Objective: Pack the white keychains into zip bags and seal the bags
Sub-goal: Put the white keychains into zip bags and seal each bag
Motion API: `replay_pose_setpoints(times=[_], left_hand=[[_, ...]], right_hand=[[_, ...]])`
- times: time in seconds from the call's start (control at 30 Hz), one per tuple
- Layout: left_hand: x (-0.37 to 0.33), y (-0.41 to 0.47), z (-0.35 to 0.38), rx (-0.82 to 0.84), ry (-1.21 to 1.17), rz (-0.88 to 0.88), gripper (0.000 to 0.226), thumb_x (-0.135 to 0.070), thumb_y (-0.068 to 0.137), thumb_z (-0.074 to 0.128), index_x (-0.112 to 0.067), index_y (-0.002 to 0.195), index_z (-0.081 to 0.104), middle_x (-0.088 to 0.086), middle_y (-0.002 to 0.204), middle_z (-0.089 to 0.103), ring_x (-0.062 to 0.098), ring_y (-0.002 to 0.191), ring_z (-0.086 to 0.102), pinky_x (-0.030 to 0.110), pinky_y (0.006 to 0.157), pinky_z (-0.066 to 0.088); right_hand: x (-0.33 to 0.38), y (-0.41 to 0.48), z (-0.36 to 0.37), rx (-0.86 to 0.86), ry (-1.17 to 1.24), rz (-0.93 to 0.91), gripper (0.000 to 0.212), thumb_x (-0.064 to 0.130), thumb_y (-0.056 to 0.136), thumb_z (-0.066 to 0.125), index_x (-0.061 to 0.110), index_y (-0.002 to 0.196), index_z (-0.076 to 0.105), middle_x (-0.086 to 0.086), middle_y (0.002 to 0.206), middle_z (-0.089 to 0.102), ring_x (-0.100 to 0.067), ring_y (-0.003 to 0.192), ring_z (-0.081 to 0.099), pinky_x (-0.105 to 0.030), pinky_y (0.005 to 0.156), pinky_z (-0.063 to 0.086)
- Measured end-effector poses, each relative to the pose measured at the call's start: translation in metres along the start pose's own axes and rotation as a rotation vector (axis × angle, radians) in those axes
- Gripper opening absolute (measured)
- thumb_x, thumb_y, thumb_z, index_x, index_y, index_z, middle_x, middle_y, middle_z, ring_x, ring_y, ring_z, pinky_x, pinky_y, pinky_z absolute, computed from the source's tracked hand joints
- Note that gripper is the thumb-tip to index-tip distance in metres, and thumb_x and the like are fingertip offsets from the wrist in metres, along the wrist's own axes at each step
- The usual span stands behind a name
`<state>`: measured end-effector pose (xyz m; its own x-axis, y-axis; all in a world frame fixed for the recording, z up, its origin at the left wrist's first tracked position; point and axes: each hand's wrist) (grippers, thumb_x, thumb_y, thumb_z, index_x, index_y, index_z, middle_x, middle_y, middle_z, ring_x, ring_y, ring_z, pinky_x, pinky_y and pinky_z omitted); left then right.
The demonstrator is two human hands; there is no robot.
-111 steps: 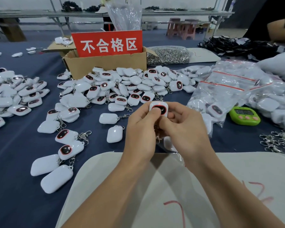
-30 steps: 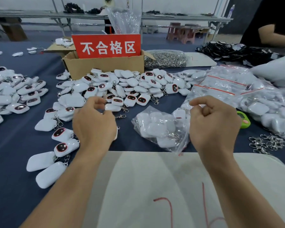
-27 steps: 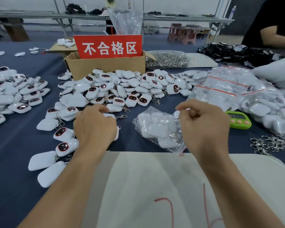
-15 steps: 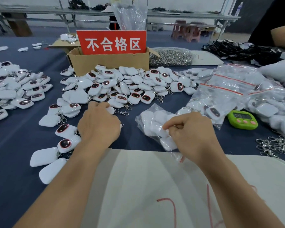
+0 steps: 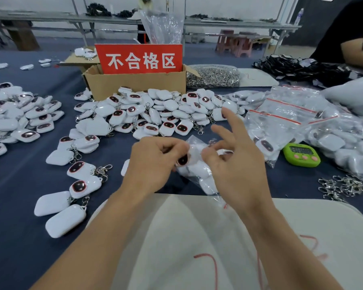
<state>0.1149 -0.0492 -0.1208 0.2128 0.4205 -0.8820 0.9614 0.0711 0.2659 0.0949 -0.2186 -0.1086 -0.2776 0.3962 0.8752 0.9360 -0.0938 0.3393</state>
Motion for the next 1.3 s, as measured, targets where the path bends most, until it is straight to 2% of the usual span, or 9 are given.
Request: replay_pose_setpoints(times=[0.1, 0.23, 0.33, 0.4, 0.53, 0.83, 1.13, 1.23, 1.3], left_hand=[[-0.001, 0.000, 0.002, 0.089, -0.139, -0.003, 0.005, -0.036, 0.082, 0.078, -0.036, 0.080, 0.082, -0.003, 0.064, 0.073, 0.006, 0.050, 0.059, 0.018, 0.052, 0.049], [-0.003, 0.001, 0.002, 0.050, -0.367, -0.061, 0.018, -0.010, 0.079, 0.085, -0.023, 0.092, 0.082, 0.003, 0.079, 0.079, 0.008, 0.067, 0.071, 0.016, 0.062, 0.053], [-0.006, 0.001, 0.001, 0.089, -0.542, -0.099, 0.033, 0.007, 0.080, 0.076, -0.011, 0.108, 0.077, 0.005, 0.095, 0.080, 0.011, 0.088, 0.074, 0.017, 0.079, 0.054], [-0.008, 0.000, 0.004, 0.107, -0.519, -0.125, 0.034, 0.008, 0.083, 0.073, -0.011, 0.111, 0.076, 0.004, 0.100, 0.080, 0.012, 0.096, 0.075, 0.018, 0.084, 0.054], [-0.008, -0.002, 0.007, 0.151, -0.457, -0.170, 0.027, 0.000, 0.090, 0.071, -0.013, 0.113, 0.077, 0.006, 0.103, 0.080, 0.022, 0.104, 0.074, 0.026, 0.095, 0.055], [-0.012, -0.004, 0.005, 0.253, -0.473, -0.105, 0.033, 0.002, 0.088, 0.072, -0.028, 0.093, 0.084, 0.009, 0.097, 0.080, 0.016, 0.089, 0.072, 0.020, 0.083, 0.057], [-0.011, -0.005, 0.011, 0.067, -0.419, -0.171, 0.026, -0.002, 0.085, 0.076, -0.026, 0.082, 0.084, 0.007, 0.081, 0.079, 0.010, 0.074, 0.072, 0.016, 0.070, 0.055], [-0.010, -0.005, 0.012, 0.056, -0.416, -0.183, 0.019, -0.006, 0.085, 0.078, -0.024, 0.085, 0.084, 0.008, 0.083, 0.079, 0.015, 0.077, 0.073, 0.022, 0.076, 0.059], [-0.011, -0.005, 0.011, 0.053, -0.452, -0.198, 0.013, -0.008, 0.086, 0.079, -0.019, 0.089, 0.084, 0.009, 0.084, 0.079, 0.016, 0.076, 0.072, 0.022, 0.071, 0.058]], right_hand=[[-0.003, -0.003, 0.006, 0.119, -0.068, -0.053, 0.065, 0.016, 0.091, 0.072, 0.045, 0.145, 0.051, 0.030, 0.114, 0.066, 0.007, 0.095, 0.064, -0.010, 0.081, 0.050], [-0.005, -0.002, 0.007, 0.091, -0.023, -0.004, 0.027, 0.018, 0.089, 0.077, 0.035, 0.110, 0.073, 0.022, 0.081, 0.074, 0.004, 0.073, 0.067, -0.007, 0.066, 0.048], [-0.007, 0.001, 0.004, 0.050, 0.042, 0.044, 0.007, 0.024, 0.092, 0.075, 0.031, 0.091, 0.074, 0.005, 0.071, 0.073, -0.014, 0.063, 0.066, -0.029, 0.061, 0.053], [-0.007, 0.002, 0.003, 0.070, 0.088, 0.088, 0.008, 0.021, 0.095, 0.072, 0.029, 0.092, 0.074, -0.003, 0.071, 0.072, -0.021, 0.063, 0.063, -0.038, 0.064, 0.054], [-0.004, 0.005, 0.002, 0.136, 0.202, 0.193, 0.015, 0.014, 0.097, 0.067, 0.025, 0.093, 0.076, 0.003, 0.068, 0.073, -0.007, 0.054, 0.059, -0.016, 0.054, 0.045], [-0.002, 0.007, -0.001, 0.137, 0.314, 0.311, 0.017, -0.001, 0.093, 0.064, 0.010, 0.088, 0.076, 0.001, 0.064, 0.073, -0.008, 0.049, 0.055, -0.012, 0.047, 0.041], [-0.002, 0.007, 0.003, 0.195, 0.237, 0.261, 0.020, 0.004, 0.094, 0.063, 0.018, 0.090, 0.075, 0.000, 0.070, 0.074, -0.007, 0.053, 0.058, -0.015, 0.054, 0.045], [-0.002, 0.008, 0.003, 0.217, 0.308, 0.289, 0.026, -0.002, 0.091, 0.059, 0.018, 0.089, 0.076, 0.002, 0.066, 0.072, -0.007, 0.052, 0.056, -0.014, 0.052, 0.044], [-0.001, 0.008, 0.002, 0.226, 0.347, 0.293, 0.024, -0.003, 0.089, 0.063, 0.017, 0.092, 0.076, 0.004, 0.064, 0.070, -0.007, 0.053, 0.055, -0.014, 0.052, 0.043]])
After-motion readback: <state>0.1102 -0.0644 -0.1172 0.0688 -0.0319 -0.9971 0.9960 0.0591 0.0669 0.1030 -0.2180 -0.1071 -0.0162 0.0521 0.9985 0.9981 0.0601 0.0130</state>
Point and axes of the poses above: each hand's wrist, its own y-axis towards the middle knuckle, its own z-axis out of the palm, x = y × z
